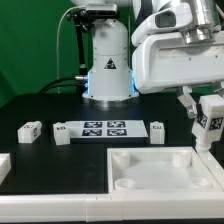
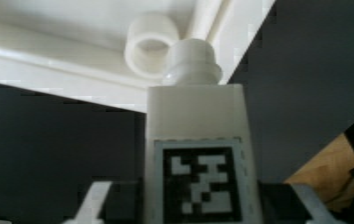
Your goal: Assemble one leg
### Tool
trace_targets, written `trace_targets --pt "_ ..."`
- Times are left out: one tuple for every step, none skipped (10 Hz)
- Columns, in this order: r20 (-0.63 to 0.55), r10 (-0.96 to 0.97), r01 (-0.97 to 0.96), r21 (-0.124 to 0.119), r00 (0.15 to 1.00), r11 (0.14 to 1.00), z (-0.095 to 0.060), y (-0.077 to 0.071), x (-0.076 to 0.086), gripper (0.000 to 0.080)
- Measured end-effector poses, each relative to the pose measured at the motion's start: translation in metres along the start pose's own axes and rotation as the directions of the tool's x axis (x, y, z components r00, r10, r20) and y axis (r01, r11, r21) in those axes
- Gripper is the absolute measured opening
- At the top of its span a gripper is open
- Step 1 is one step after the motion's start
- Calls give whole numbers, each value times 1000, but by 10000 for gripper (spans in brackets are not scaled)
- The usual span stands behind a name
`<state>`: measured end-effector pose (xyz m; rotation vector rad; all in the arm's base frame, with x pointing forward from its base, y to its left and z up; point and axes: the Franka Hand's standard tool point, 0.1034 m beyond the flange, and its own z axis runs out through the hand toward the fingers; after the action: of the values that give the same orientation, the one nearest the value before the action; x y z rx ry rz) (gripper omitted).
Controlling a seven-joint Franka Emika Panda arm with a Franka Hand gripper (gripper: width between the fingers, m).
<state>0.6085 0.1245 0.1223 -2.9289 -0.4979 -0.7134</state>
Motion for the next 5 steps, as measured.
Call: trace_targets --pt "1 1 -1 0 1000 1000 5 3 0 290" --pt "3 1 -1 1 1000 1000 6 3 -1 290" --pt "-41 -3 2 -10 999 1000 5 5 2 290" --pt "-38 -3 2 -10 999 1000 6 5 -1 290" --pt "-108 -12 9 -29 994 1000 4 9 4 290"
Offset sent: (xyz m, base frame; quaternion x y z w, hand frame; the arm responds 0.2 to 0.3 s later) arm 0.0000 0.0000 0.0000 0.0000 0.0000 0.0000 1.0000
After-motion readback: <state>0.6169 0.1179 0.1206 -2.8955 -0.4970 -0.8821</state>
